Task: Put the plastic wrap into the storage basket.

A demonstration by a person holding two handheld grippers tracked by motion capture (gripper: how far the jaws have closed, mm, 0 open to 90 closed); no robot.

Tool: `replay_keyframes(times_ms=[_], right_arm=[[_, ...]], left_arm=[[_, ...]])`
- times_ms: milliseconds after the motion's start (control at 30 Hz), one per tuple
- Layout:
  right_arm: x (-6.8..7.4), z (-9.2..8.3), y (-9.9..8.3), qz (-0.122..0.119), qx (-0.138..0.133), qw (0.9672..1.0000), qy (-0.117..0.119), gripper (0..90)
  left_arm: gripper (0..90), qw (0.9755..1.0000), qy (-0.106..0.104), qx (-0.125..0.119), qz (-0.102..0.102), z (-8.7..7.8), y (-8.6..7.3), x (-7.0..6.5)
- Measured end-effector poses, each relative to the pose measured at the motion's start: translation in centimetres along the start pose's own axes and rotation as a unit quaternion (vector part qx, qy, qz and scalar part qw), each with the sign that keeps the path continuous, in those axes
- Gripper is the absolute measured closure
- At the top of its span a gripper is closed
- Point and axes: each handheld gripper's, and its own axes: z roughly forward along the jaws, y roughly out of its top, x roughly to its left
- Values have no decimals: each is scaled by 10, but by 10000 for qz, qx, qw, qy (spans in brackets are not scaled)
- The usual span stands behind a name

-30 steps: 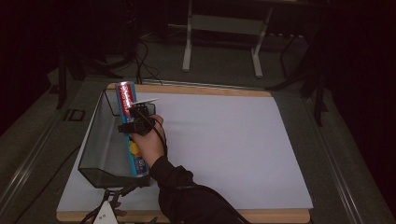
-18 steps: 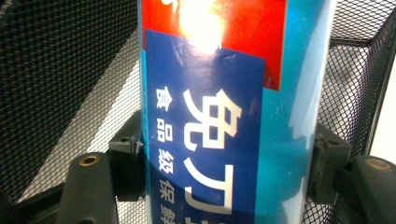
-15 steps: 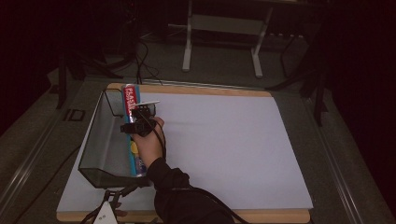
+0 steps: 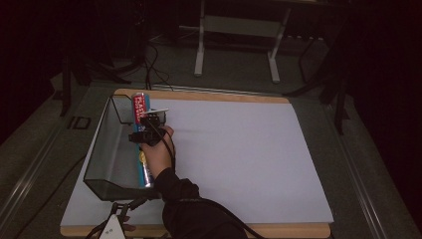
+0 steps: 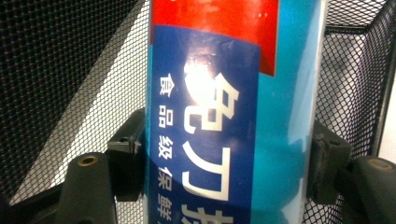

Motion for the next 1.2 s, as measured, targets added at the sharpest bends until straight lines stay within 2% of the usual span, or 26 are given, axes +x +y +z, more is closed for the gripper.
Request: replay_keyframes(times_ms=[267, 600, 767, 933, 1200], right_arm=[[-6, 4, -2, 91, -9, 10000, -19, 301], [-7, 3, -3, -49, -52, 10000, -18, 290], [-9, 3, 0, -318, 63, 9995, 9, 263], [-10, -3, 0, -631, -28, 9980, -99, 205], [-15, -26, 4, -1234, -139, 9922, -62, 133]], left_arm=[[25, 10000, -39, 8, 1, 0, 0, 0], [25, 10000, -46, 39, -1, 1, 0, 0], [25, 10000, -46, 45, 2, 1, 0, 1], [25, 10000, -52, 68, 20, 1, -1, 0], [25, 9999, -46, 97, 20, 2, -1, 0]])
